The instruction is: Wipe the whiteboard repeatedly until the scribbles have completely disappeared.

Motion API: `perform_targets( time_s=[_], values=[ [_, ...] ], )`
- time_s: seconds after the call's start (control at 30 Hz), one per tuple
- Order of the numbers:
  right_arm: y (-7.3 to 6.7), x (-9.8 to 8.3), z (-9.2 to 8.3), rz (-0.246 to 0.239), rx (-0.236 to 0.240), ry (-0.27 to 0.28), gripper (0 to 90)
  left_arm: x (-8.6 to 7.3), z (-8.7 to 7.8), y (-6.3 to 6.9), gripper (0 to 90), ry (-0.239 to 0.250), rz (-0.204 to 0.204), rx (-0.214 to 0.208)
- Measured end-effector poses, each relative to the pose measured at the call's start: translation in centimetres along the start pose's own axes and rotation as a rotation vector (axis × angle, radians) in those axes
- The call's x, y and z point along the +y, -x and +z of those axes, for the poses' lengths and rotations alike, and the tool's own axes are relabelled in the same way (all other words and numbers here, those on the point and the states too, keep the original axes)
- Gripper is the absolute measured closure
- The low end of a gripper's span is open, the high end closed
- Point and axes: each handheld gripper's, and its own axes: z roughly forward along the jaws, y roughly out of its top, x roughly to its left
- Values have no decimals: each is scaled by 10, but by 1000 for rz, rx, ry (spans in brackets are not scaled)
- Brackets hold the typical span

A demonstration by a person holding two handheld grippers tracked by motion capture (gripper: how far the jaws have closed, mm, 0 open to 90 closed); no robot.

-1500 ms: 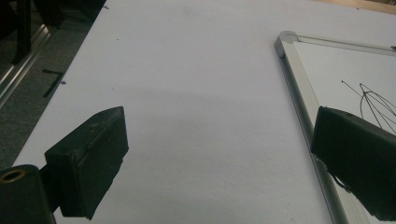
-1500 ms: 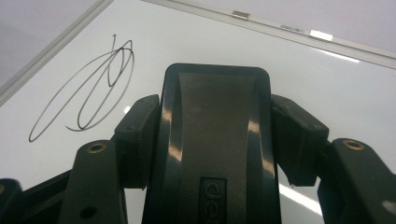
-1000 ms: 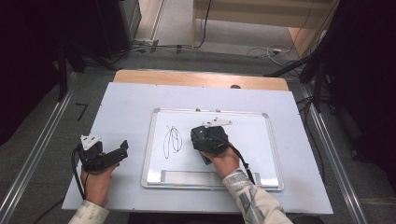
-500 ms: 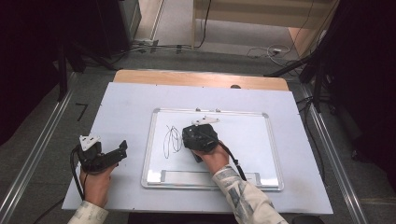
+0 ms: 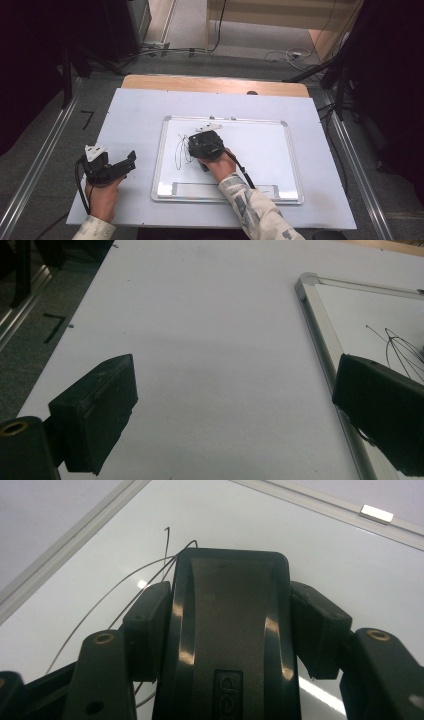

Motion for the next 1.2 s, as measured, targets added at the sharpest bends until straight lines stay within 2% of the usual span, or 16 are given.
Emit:
perform_targets(
  time_s=[0.3, 0.57, 1.03, 1.2],
  values=[
    [-1, 6, 6, -8, -11, 9, 363, 0, 0, -1, 48, -2, -4, -3],
    [-2, 4, 3, -28, -21, -4, 353, -1, -1, -1, 48, -1, -5, -2],
    [-5, 0, 2, 3, -18, 11, 373, 0, -1, -1, 48, 1, -7, -5],
    [-12, 4, 5, -5, -19, 13, 374, 0, 0, 0, 48, -2, -5, -7]
  ],
)
